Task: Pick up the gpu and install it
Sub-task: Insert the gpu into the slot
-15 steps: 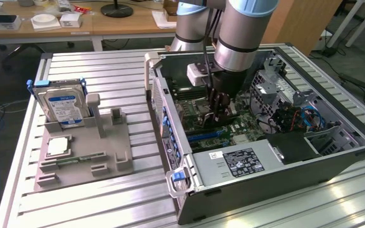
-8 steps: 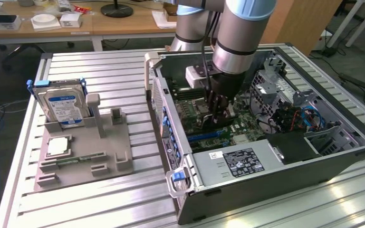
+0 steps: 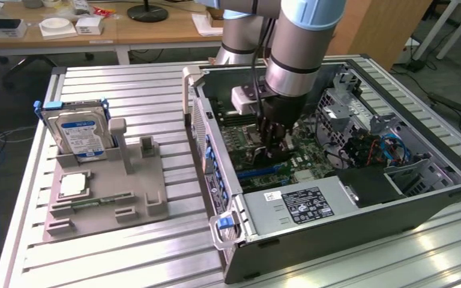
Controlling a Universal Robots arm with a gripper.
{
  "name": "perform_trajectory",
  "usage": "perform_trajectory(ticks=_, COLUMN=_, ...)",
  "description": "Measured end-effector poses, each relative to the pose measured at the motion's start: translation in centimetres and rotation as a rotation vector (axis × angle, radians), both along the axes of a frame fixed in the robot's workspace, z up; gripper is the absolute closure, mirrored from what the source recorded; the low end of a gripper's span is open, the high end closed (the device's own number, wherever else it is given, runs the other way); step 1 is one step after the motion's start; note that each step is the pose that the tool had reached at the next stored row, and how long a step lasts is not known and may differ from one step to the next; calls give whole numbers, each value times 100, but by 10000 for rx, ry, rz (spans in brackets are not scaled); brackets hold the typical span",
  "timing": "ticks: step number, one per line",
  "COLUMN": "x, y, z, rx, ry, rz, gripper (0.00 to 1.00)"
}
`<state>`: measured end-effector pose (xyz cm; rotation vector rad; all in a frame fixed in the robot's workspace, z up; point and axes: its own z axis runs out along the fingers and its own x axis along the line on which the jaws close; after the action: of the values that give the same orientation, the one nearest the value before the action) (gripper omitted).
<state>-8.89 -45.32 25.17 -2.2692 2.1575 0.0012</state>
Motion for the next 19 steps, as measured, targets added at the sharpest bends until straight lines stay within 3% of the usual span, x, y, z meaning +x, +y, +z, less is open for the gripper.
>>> perform_trajectory(ticks=19, x=-38, y=0, z=-78, rx=0, ry=0, rz=0, gripper=73)
